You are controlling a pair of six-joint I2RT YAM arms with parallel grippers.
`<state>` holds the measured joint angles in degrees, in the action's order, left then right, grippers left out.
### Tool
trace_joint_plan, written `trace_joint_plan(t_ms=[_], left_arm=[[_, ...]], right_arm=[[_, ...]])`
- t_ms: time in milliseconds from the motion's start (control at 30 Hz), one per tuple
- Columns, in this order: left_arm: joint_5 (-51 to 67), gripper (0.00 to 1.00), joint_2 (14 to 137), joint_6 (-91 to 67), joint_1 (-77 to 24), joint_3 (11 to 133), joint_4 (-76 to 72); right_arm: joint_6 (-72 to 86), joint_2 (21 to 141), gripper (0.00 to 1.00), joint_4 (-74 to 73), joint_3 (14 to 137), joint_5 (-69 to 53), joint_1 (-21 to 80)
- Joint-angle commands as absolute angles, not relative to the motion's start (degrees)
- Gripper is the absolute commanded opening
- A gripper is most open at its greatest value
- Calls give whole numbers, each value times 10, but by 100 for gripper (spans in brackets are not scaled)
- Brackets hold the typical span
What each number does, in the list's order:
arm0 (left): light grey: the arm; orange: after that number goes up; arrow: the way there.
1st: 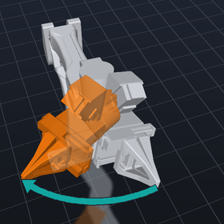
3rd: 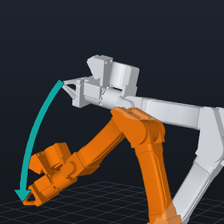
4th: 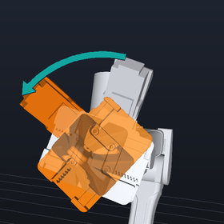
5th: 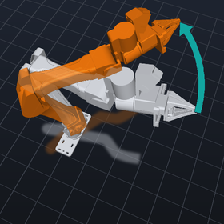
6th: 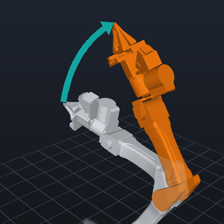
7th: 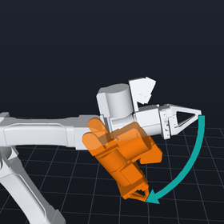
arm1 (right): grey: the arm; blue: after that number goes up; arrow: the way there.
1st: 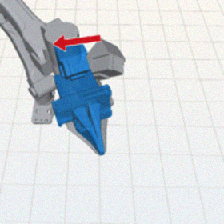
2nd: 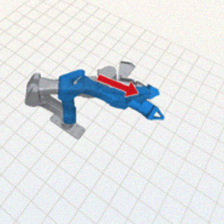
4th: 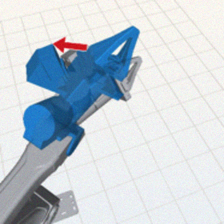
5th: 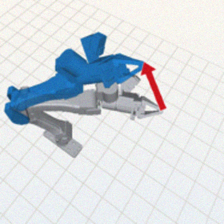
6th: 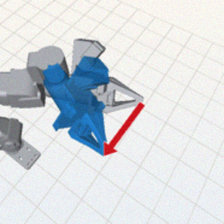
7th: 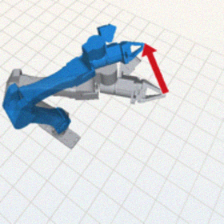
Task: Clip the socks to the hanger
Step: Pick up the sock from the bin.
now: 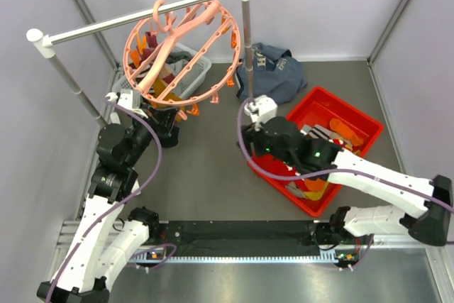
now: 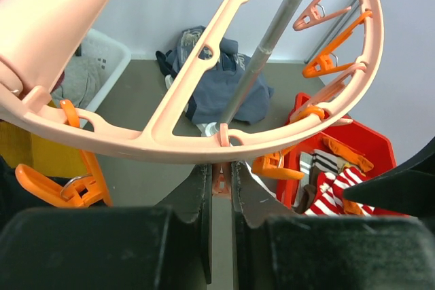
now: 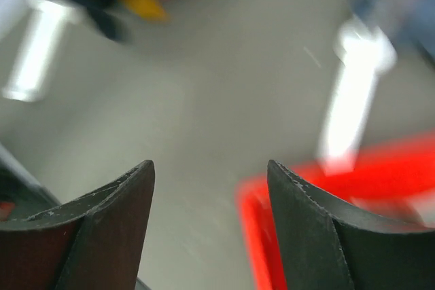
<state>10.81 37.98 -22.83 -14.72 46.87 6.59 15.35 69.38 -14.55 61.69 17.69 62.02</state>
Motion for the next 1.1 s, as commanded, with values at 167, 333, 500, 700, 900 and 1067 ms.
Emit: trace_joint_plan(t_ms=[167,333,500,700,900,1067], left_arm=[[100,6,371,-214,-147,446,40],[95,6,367,-212,-147,446,42],[95,6,367,-213,-147,444,41],[95,6,367,-213,-147,444,41],[97,6,366,-214,-147,444,40],[98,6,366,-214,-147,444,41]], right_arm=[[316,562,61,-502,537,272,458],[327,529,56,-488,467,232,350],[319,533,54,-411,407,145,295],[311,541,49,-360,359,125,265],[301,556,33,-346,349,130,261],[293,539,5,-368,363,127,261]])
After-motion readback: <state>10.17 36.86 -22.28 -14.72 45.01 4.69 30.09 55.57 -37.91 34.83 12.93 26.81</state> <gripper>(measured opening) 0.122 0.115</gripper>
